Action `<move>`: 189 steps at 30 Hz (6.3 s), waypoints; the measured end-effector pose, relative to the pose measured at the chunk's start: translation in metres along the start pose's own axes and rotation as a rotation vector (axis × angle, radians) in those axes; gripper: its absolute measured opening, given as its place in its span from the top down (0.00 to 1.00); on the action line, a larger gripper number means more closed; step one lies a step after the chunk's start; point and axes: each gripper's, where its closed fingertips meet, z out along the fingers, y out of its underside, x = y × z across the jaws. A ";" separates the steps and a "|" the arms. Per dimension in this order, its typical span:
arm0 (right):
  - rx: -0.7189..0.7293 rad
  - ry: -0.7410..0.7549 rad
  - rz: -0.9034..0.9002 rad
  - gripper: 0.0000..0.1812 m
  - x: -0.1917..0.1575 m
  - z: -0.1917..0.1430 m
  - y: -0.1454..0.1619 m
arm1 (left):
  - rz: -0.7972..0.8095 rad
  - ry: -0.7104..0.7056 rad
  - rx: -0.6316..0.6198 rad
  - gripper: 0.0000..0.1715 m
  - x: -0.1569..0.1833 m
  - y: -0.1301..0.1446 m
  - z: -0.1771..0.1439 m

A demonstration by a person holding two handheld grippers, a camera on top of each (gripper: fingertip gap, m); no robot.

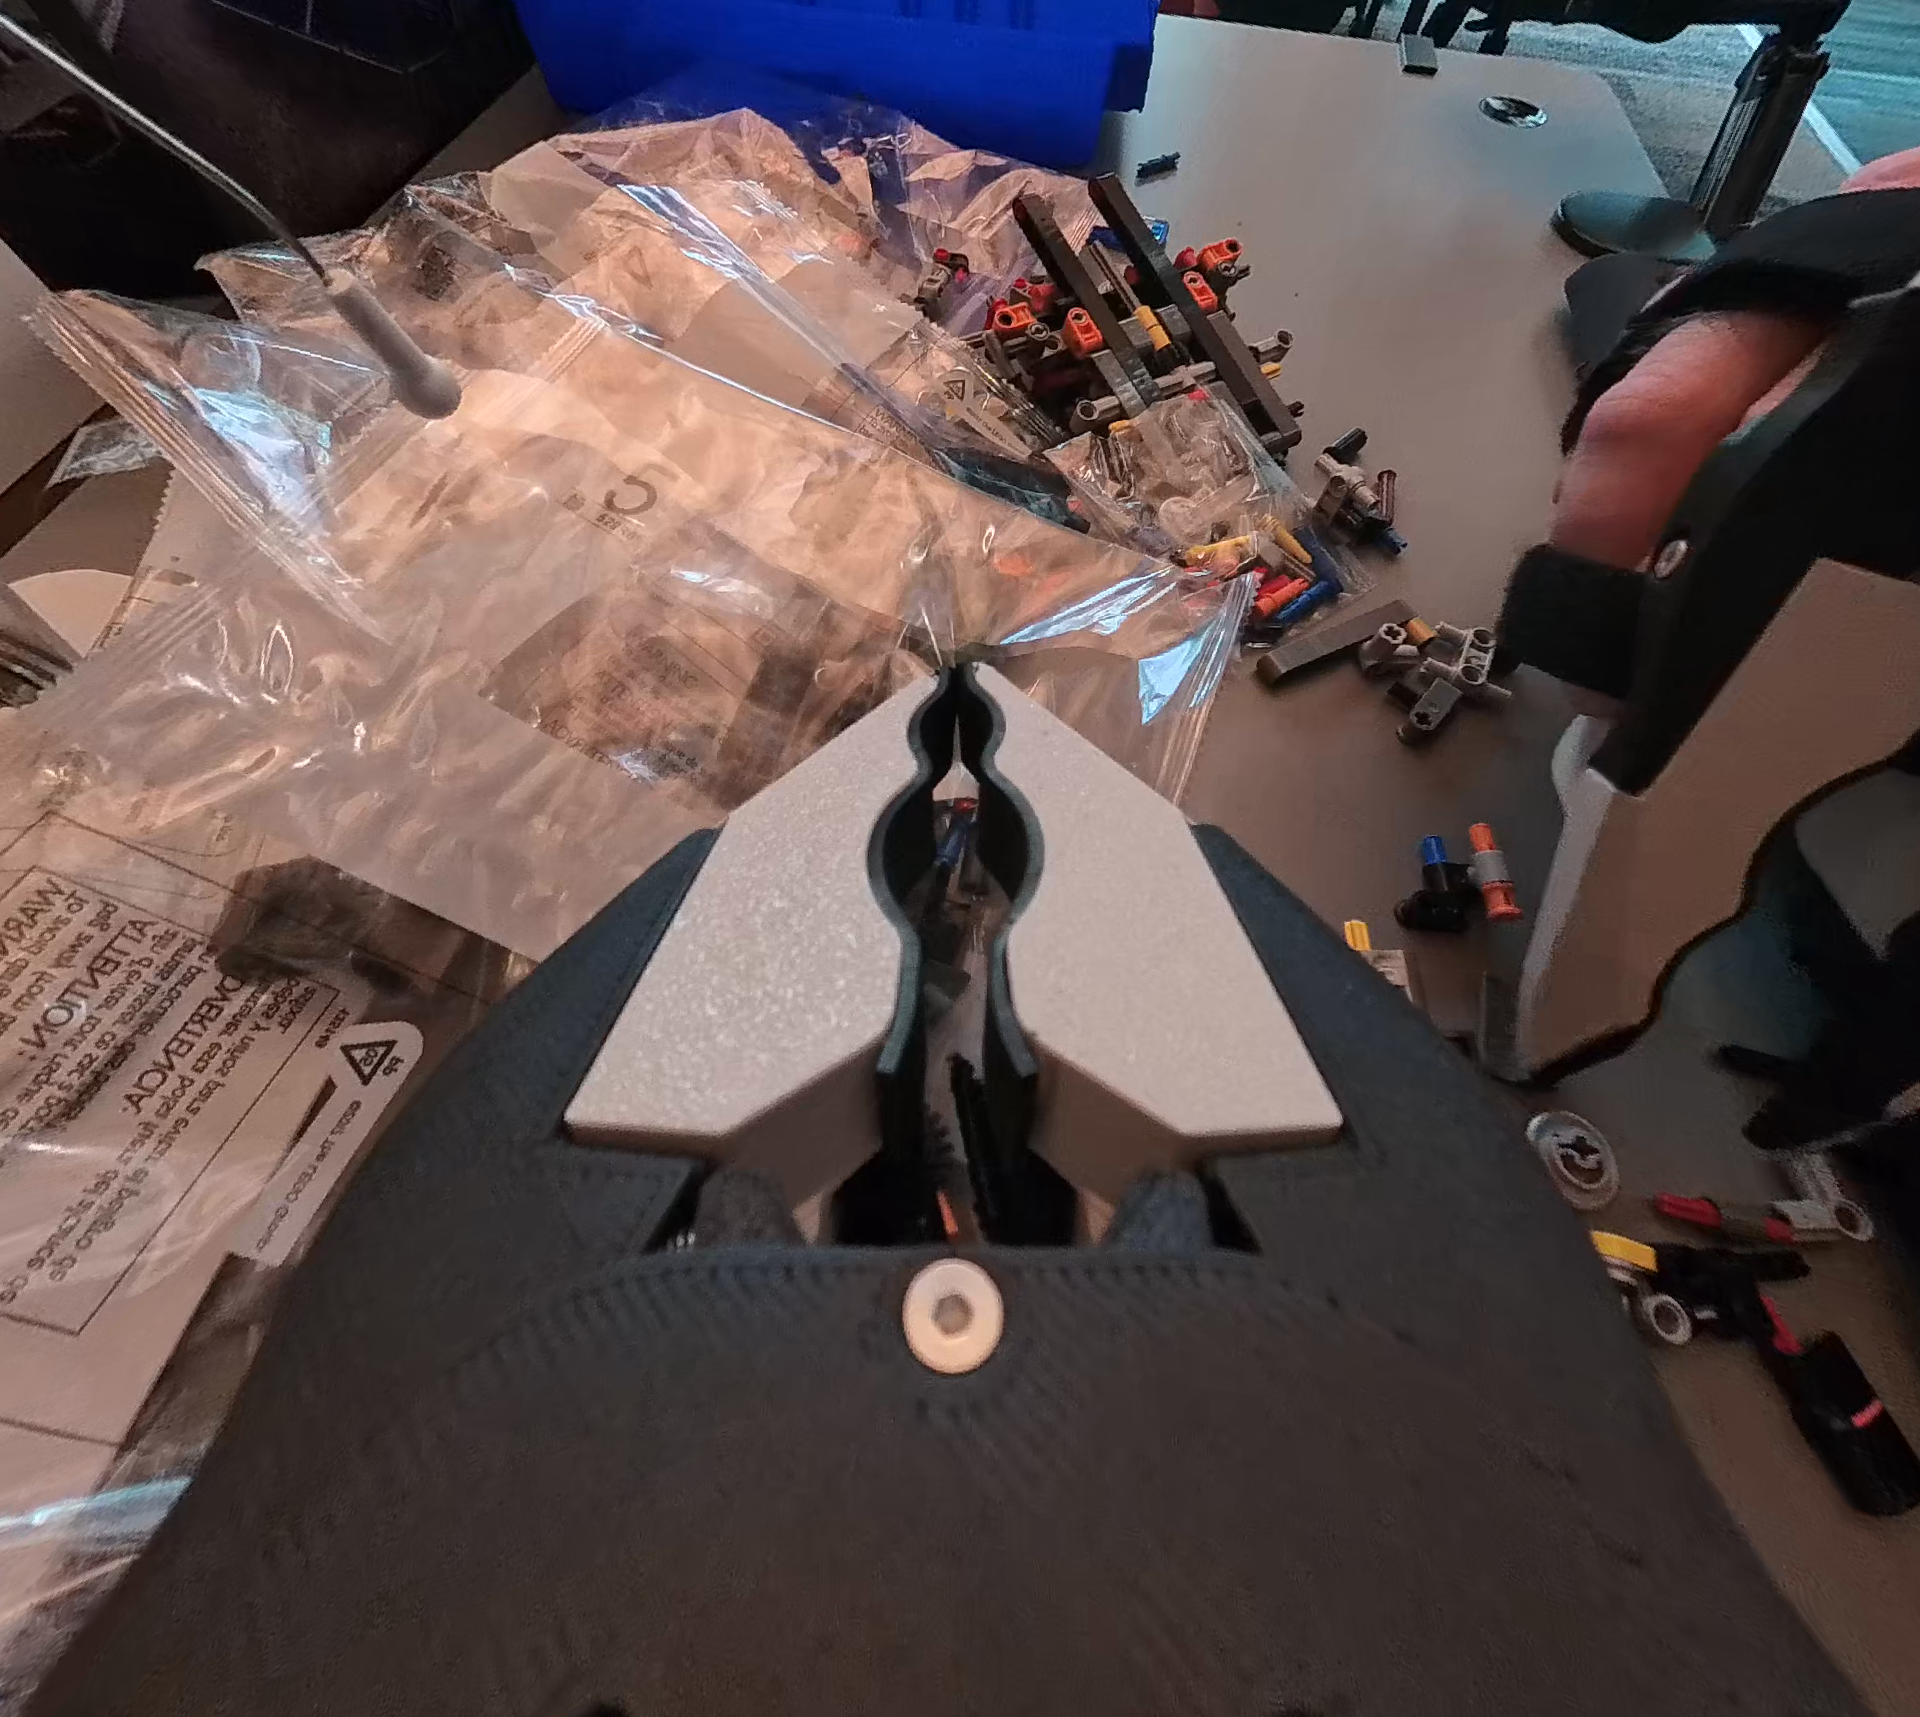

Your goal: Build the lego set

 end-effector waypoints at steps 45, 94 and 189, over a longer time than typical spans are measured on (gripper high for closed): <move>0.152 0.360 0.168 0.92 0.122 -0.085 0.015 | -0.027 0.009 0.031 1.00 -0.002 -0.003 -0.005; 0.004 0.014 -0.092 0.83 0.058 -0.021 0.002 | -0.097 -0.021 0.387 1.00 -0.016 -0.059 -0.056; -0.138 -0.095 0.036 0.98 0.052 -0.055 0.095 | 0.019 -0.103 0.011 1.00 -0.013 -0.008 -0.025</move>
